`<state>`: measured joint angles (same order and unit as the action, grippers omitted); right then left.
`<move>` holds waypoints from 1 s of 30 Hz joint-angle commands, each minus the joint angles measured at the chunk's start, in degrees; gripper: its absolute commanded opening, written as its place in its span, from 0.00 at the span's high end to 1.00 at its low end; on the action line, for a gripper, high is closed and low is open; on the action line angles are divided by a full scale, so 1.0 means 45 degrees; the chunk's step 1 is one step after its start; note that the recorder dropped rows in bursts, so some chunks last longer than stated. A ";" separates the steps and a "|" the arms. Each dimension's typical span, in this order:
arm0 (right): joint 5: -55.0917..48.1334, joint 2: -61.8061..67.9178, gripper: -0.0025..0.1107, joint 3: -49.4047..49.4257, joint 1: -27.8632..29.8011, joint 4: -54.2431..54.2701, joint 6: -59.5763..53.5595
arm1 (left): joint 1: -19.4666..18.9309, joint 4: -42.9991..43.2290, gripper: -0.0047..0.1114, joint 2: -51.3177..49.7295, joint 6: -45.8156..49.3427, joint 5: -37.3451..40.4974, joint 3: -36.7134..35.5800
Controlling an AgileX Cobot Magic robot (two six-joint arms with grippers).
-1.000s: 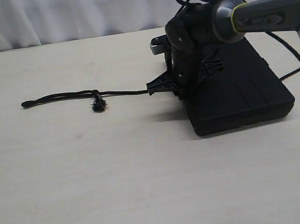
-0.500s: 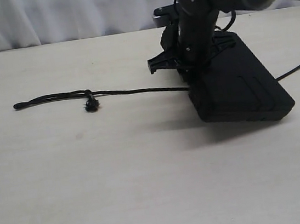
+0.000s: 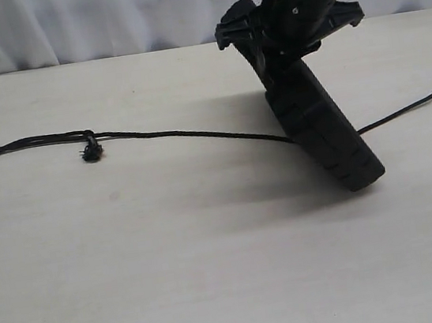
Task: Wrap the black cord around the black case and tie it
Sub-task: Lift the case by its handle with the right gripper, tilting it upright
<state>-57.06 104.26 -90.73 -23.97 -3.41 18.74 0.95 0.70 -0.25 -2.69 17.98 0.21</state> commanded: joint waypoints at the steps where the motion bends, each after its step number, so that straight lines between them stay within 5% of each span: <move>1: 0.0344 -0.0537 0.94 -0.0117 0.0544 0.1653 -0.1359 | 0.0092 0.0030 0.96 0.0056 -0.0034 -0.0078 -0.0047; 10: 0.1391 -0.0623 0.94 -0.0117 0.1037 0.5832 -0.3743 | 0.0092 0.0030 0.96 0.0056 -0.0034 -0.0078 -0.0047; 30: 0.1335 -0.0653 0.94 0.1954 0.2842 0.5570 -0.3263 | 0.0092 0.0030 0.96 0.0056 -0.0034 -0.0078 -0.0047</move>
<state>-50.87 100.76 -84.85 -13.65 25.27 4.34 0.95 0.70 -0.25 -2.69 17.98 0.21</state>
